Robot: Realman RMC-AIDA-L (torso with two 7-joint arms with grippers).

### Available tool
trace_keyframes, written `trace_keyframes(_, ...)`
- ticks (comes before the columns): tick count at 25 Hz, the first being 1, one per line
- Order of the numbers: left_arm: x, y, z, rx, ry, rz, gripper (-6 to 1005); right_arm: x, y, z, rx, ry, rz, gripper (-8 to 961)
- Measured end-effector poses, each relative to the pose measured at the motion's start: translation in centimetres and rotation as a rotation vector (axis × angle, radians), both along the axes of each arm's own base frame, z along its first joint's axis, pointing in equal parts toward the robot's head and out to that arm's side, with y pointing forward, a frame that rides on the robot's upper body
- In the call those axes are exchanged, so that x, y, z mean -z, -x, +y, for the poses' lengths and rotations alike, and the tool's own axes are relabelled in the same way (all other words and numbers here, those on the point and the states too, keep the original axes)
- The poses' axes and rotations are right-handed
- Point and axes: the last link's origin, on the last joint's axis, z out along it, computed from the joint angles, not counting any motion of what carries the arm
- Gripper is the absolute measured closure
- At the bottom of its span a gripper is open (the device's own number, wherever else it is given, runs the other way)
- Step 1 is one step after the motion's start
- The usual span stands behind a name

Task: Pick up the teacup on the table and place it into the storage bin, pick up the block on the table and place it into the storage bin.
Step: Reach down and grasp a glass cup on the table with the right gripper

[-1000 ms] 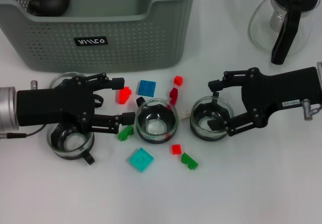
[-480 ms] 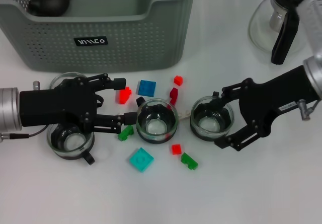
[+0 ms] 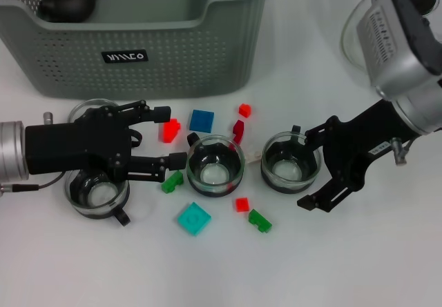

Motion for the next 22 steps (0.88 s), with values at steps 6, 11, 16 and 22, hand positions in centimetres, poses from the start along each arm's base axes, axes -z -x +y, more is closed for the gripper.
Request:
trace_keyframes(6, 0.3, 0.1, 0.0, -0.014, -0.002, -0.003, 67, 1.4, 0.1, 0.2, -0.058, -0.019, -0.048, 11)
trace_keyframes(11, 0.4, 0.2, 0.1, -0.022, -0.008, 0.001, 66, 2.3, 0.4, 0.4, -0.098, -0.028, -0.070, 14)
trace_keyframes(16, 0.4, 0.3, 0.1, -0.026, -0.012, 0.003, 66, 3.1, 0.5, 0.3, -0.137, -0.029, -0.097, 16)
trace_keyframes(22, 0.6, 0.3, 0.1, -0.029, -0.014, 0.003, 66, 4.2, 0.7, 0.0, -0.179, -0.023, -0.130, 19)
